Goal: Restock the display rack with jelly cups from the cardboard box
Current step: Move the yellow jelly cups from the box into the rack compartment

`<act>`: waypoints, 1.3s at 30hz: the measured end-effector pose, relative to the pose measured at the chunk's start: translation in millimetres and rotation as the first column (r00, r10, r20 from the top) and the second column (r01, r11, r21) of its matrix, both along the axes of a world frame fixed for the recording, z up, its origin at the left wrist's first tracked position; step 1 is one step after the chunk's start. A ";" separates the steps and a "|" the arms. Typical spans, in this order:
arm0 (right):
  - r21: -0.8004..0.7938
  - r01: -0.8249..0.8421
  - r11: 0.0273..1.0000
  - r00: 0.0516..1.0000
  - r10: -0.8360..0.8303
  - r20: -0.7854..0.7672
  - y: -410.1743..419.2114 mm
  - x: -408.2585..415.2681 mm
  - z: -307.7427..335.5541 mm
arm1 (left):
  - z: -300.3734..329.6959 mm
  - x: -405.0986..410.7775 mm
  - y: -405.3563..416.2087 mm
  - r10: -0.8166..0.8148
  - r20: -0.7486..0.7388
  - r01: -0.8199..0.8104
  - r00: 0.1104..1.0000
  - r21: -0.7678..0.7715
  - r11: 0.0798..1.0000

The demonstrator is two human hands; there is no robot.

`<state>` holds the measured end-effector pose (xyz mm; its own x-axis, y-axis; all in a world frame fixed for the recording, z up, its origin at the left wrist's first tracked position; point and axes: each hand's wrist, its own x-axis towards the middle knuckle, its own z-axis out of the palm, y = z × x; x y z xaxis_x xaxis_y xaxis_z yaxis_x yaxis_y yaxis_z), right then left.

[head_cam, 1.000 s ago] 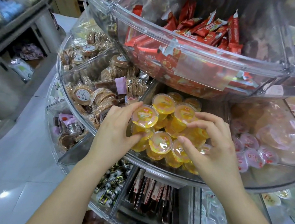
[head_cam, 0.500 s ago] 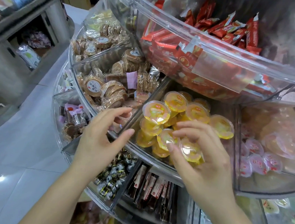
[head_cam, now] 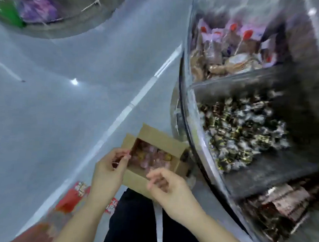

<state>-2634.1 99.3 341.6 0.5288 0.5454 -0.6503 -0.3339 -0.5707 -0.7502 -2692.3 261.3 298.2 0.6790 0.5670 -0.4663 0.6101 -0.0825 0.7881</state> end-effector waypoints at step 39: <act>-0.586 0.398 0.706 0.911 -0.382 0.159 -9.0 -16.1 -461.7 | -413.9 -12.5 -20.5 -0.165 -0.315 0.062 0.935 -0.313 0.948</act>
<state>-2650.1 90.3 -120.1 0.6260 -0.2052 -0.7524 -0.6150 -0.7231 -0.3144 -2704.8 240.8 -115.7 0.5067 0.2984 -0.8088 0.8408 0.0364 0.5401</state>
